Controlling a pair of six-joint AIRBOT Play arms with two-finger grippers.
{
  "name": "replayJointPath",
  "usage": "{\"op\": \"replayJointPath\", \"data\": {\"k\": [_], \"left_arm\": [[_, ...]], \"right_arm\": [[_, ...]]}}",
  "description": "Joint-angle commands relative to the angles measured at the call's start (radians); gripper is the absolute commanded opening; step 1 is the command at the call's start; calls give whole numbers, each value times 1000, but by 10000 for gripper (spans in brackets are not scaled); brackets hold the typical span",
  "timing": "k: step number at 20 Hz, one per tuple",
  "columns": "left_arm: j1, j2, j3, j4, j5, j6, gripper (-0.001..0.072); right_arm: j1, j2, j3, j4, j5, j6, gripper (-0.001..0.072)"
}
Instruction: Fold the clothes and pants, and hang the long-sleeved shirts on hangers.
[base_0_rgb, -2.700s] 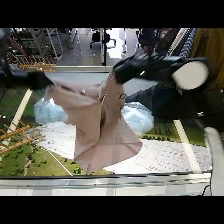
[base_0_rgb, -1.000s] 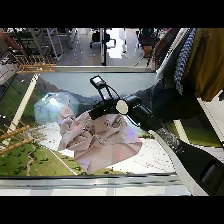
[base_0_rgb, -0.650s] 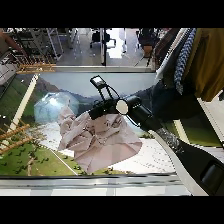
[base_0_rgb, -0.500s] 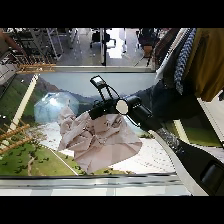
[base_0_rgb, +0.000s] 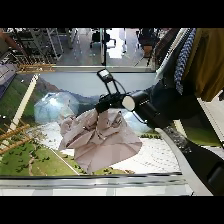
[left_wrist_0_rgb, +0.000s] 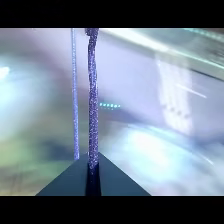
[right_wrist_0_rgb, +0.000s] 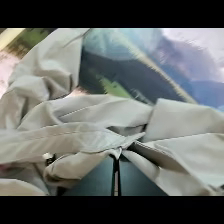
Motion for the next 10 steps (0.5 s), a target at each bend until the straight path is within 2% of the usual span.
{"op": "replayJointPath", "data": {"k": [1,2,4,6,10], "left_arm": [[-183,-29,-1,-231,-475,271,25],[-253,-58,-1,-180,-544,243,25],[-378,-101,-18,-47,-557,174,24],[-465,-129,-49,38,-557,174,24],[-510,-153,-77,43,-540,178,23]], "right_arm": [[-58,38,14,-29,1,0,26],[-68,43,15,-30,8,-1,26],[-84,44,14,-32,33,-1,26],[-100,44,14,-38,38,0,26],[-135,44,14,-40,40,1,25]]}}
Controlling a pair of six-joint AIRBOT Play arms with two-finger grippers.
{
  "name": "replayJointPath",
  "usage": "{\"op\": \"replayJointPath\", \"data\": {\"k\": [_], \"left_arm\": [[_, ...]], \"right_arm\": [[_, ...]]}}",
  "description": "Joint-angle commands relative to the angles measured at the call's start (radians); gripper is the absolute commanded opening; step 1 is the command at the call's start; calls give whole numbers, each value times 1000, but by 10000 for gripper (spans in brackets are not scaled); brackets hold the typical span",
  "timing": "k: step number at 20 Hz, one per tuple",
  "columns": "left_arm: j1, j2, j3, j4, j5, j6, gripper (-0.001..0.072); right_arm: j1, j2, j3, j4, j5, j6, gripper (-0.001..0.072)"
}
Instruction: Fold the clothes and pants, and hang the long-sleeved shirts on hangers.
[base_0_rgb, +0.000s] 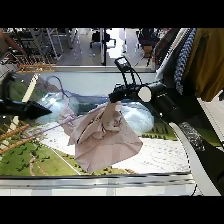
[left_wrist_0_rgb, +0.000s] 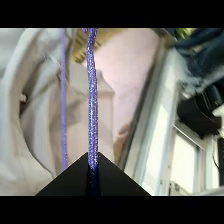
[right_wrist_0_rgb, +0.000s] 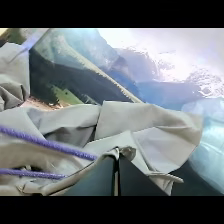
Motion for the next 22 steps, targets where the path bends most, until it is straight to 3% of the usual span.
{"op": "replayJointPath", "data": {"k": [1,7,12,22], "left_arm": [[-42,-21,-17,28,-8,7,23],[45,-21,-17,18,55,7,23],[156,-21,-17,-141,0,7,23],[82,-79,-18,-137,-44,6,23]], "right_arm": [[-24,2,1,-4,7,1,25],[-24,2,1,-38,6,2,25],[-34,-24,1,-148,-111,106,24],[-37,-47,2,-145,-195,128,25]]}}
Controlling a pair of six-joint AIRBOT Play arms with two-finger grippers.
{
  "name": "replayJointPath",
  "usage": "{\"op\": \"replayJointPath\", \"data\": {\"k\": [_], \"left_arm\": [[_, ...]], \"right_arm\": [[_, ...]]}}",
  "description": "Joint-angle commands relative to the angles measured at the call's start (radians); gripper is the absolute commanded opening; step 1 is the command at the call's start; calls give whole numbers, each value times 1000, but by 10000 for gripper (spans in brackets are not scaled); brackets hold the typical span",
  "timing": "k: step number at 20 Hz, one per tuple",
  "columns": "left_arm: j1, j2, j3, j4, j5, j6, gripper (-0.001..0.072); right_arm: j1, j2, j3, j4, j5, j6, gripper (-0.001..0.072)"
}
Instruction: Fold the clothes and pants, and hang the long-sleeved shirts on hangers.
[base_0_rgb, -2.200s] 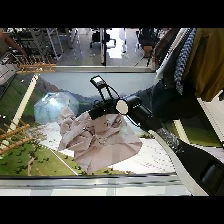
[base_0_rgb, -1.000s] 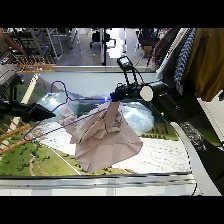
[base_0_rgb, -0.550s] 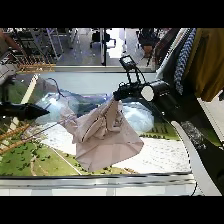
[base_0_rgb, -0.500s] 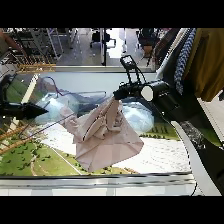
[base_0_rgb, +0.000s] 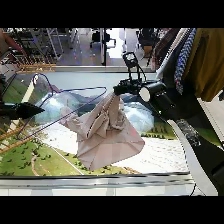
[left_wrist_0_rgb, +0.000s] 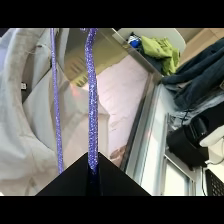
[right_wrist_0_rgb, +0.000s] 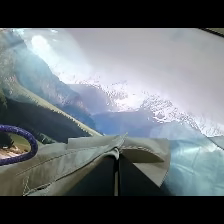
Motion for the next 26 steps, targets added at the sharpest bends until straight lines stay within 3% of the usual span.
{"op": "replayJointPath", "data": {"k": [1,8,26], "left_arm": [[-34,-36,-1,-3,-11,0,24],[-51,-76,-1,64,-9,-1,23],[-145,-95,-1,63,-3,-13,23]], "right_arm": [[0,-2,1,-3,-16,4,25],[0,-2,1,-3,-16,4,25],[0,0,1,11,-11,4,25]]}}
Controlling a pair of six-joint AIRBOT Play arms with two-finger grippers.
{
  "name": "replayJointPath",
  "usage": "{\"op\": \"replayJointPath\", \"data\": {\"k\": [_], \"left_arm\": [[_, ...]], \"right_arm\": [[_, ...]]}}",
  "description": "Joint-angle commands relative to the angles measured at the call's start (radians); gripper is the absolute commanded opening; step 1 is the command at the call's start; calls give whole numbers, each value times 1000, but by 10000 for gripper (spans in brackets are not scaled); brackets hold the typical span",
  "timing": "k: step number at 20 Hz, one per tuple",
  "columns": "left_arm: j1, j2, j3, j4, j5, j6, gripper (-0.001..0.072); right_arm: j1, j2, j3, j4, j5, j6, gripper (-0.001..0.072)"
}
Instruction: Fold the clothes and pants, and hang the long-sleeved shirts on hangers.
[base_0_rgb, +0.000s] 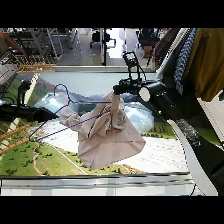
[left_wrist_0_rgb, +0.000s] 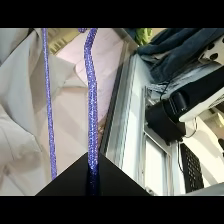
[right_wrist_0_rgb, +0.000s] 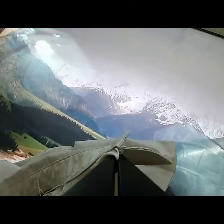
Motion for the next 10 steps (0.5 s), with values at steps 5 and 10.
{"op": "replayJointPath", "data": {"k": [5,10], "left_arm": [[-29,6,0,-11,363,-110,21],[-97,26,0,-71,440,-109,21]], "right_arm": [[22,25,3,23,84,-5,25],[32,78,3,26,105,-8,25]]}}
